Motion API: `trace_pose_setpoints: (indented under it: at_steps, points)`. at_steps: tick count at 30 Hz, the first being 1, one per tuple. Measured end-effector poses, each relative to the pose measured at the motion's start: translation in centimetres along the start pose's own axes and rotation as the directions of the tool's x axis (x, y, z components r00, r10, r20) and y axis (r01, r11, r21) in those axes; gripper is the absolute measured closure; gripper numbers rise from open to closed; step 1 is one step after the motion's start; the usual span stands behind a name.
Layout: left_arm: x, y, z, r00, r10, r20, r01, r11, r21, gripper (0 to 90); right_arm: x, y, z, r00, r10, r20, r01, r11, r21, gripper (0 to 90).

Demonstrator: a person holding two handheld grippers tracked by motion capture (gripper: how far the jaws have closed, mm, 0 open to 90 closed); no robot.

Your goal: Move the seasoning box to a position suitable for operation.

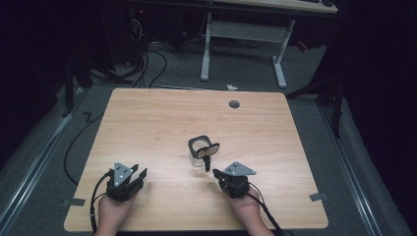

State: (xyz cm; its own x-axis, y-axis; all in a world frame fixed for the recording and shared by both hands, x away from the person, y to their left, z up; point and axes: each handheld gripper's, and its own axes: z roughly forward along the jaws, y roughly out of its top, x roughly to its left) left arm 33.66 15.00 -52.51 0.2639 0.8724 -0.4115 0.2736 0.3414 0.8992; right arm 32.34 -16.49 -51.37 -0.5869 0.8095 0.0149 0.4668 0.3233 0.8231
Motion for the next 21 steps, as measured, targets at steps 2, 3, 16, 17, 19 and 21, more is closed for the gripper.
trace_pose_setpoints:
  at_steps: [2, 3, 16, 17, 19, 21]
  points:
    - [0.0, 0.1, 0.0, 0.9999, -0.015, -0.002, 0.015, 0.9999, -0.002, 61.5, 0.5, 0.2, 0.4, 1.0, -0.007, 0.0, 0.007, 1.0, 0.0, 90.0]
    - [-0.1, 0.1, 0.0, 0.9999, -0.014, 0.0, 0.014, 0.9999, -0.004, 61.3, 0.7, 0.4, 0.6, 1.0, -0.007, -0.004, 0.007, 1.0, -0.001, 90.0]
    - [-0.7, -0.2, 0.3, 0.9993, -0.002, 0.038, 0.001, 0.9998, 0.019, 61.1, 2.9, 2.2, 3.0, 0.9984, -0.055, -0.007, 0.055, 0.998, -0.011, 90.0]
    - [-0.7, -0.2, 0.3, 0.9993, -0.002, 0.038, 0.001, 0.9998, 0.019, 61.0, 3.0, 2.2, 3.1, 0.9984, -0.056, 0.0, 0.056, 0.998, -0.013, 90.0]
    - [-0.9, -0.1, 0.4, 0.9988, -0.009, 0.048, 0.009, 0.9999, 0.014, 61.0, 3.1, 2.2, 3.3, 0.999, -0.045, -0.002, 0.045, 0.999, -0.013, 90.0]
    - [-0.8, -0.1, 0.4, 0.9984, -0.023, 0.051, 0.022, 0.9996, 0.019, 61.2, 3.1, 2.1, 3.5, 0.9992, -0.039, -0.002, 0.039, 0.999, -0.008, 90.0]
